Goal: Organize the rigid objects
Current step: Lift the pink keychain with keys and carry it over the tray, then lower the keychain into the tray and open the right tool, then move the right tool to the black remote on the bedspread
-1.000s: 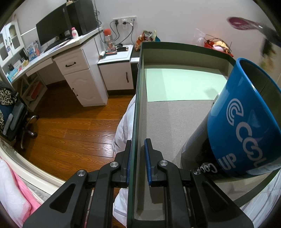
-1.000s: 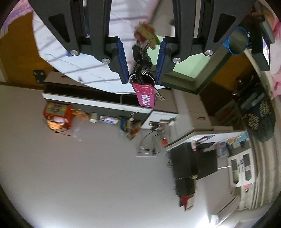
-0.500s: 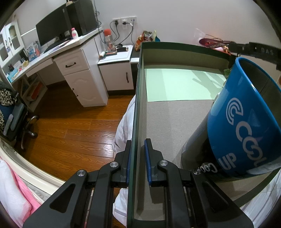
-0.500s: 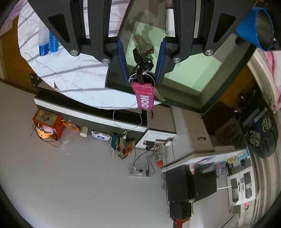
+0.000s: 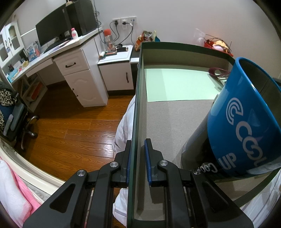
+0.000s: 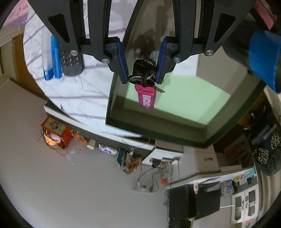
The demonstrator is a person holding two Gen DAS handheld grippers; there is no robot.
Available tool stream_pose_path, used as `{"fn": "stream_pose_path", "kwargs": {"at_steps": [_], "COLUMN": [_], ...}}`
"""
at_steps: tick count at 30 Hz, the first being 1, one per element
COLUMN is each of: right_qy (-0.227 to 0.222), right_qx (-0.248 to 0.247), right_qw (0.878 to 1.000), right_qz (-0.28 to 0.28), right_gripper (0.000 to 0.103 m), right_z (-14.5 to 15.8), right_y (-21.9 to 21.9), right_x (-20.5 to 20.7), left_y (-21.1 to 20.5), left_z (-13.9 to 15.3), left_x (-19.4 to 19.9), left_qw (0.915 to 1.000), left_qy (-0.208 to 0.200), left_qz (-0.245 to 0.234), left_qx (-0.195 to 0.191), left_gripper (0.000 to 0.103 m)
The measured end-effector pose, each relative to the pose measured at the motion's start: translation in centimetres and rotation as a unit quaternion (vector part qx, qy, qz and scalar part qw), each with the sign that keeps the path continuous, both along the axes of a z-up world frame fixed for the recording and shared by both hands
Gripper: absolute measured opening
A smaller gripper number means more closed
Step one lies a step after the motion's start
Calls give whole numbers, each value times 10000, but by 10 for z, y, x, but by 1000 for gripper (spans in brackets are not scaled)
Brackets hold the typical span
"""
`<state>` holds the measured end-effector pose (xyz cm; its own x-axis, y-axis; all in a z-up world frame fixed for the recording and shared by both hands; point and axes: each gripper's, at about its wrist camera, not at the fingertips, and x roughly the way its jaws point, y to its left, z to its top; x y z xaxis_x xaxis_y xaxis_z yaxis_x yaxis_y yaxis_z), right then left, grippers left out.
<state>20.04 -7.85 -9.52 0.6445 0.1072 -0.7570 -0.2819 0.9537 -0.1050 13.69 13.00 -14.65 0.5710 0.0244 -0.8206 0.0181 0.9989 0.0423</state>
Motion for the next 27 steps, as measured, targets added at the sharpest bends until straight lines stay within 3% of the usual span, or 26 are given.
{"fn": "stream_pose_path", "kwargs": {"at_steps": [5,8,17,19,21,27], "right_qy": [-149,-307,-518,-604,-770,-1136], "right_qx": [133,187,362,414,497,649], "right_qw": [9998,9993,9978,9970,9952,9888], "right_qz": [-63,-87,-190,-261,-344,-722], "right_gripper": [36,46,48,65,76,80], "right_z": [7,14,29,33,40,61], "right_y": [-5,-7,-15,-21,-29,-78], "right_x": [-12,-19,-29,-34,-42,-63], "left_y": [-1,0,-1,-1,-1,-1], "left_z": [1,1,1,1,1,1], "left_x": [1,0,1,1,1,1], "left_qw": [10000,10000,10000,10000,10000,10000], "left_qy": [-2,-2,-2,-4,0,-5], "left_qz": [7,11,3,2,-3,2], "left_qx": [9,15,19,19,34,29], "left_gripper": [12,12,12,12,12,12]}}
